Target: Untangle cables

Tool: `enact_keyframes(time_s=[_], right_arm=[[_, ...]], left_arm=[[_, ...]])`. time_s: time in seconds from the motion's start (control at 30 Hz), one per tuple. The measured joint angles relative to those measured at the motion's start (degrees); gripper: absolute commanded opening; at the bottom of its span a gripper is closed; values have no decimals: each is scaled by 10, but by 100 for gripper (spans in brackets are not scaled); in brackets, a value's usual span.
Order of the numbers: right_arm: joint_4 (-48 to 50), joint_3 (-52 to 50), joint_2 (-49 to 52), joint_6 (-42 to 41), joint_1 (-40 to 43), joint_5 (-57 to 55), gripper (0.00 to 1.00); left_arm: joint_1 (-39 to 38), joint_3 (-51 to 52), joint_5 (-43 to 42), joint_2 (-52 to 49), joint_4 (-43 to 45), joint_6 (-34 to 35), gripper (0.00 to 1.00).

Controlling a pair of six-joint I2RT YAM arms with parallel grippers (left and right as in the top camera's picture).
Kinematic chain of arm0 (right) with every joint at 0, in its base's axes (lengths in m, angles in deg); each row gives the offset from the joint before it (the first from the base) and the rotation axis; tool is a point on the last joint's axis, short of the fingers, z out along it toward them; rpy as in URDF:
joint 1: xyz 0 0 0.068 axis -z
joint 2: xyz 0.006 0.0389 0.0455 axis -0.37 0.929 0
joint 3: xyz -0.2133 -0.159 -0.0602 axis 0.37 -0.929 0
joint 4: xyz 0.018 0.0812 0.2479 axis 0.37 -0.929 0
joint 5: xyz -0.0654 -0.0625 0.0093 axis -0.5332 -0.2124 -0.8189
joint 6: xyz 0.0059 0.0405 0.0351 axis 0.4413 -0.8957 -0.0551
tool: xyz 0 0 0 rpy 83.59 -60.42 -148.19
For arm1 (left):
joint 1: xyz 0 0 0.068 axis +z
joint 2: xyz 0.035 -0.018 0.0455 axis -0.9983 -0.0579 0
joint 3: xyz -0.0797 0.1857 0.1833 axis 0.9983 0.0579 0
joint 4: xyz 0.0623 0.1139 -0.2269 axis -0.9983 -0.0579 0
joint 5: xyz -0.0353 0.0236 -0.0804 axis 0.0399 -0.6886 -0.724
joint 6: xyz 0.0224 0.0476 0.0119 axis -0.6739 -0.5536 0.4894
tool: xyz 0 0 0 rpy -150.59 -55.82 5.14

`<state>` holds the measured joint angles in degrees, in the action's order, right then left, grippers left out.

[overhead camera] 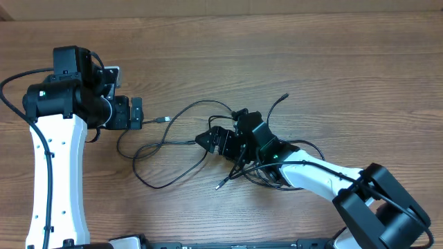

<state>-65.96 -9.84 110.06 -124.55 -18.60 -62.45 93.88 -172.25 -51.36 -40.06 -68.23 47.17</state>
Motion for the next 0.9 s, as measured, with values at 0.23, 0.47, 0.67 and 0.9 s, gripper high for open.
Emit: enact_keyframes(time_s=[0.23, 0.47, 0.67, 0.9], right_arm=[[72, 0, 33, -32, -20, -30, 90], [112, 0, 49, -50, -45, -48, 86], [114, 0, 49, -68, -77, -90, 54], [126, 0, 50, -76, -101, -104, 4]], left_arm=[[0, 0, 0, 0, 0, 0, 100], [0, 0, 0, 0, 0, 0, 100], [0, 0, 0, 0, 0, 0, 100], [0, 1, 2, 0, 0, 0, 100]])
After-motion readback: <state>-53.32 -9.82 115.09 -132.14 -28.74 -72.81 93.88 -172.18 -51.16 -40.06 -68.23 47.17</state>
